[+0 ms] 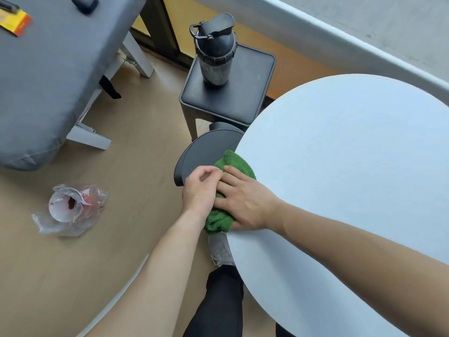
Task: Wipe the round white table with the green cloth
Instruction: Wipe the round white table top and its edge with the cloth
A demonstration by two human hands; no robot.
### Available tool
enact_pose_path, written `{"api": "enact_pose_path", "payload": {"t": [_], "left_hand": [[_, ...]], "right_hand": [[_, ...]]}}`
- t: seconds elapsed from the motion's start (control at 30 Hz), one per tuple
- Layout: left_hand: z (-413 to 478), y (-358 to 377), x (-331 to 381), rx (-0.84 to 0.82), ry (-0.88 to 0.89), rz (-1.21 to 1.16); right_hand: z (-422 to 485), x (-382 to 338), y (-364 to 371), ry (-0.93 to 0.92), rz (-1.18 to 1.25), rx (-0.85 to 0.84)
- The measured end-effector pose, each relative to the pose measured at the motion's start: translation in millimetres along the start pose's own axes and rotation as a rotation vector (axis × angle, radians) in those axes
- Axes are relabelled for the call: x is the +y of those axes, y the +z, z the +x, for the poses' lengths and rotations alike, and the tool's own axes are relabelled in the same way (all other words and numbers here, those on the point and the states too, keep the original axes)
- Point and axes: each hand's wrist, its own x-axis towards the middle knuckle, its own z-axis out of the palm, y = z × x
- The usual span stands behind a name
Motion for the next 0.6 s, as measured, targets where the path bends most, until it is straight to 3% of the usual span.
{"api": "enact_pose_path", "payload": {"t": [0.13,0.23,0.4,0.5,0.6], "left_hand": [[2,13,2,-0.060,-0.042,-0.190],[4,26,6,0.013,0.021,-0.163],[25,47,31,0.030,0.119,-0.091],[15,44,18,0.076,0.133,-0.084],[-28,29,-31,0.210,0.038,-0.253]], "right_hand": [[-31,-10,3,0.123,0.184,0.223],[-74,-4,11,0.241,0.133,0.225],[-113,18,19,0.646,0.074,0.419],[-115,20,24,0.656,0.052,0.413],[-111,13,26,0.694,0.055,0.404]]}}
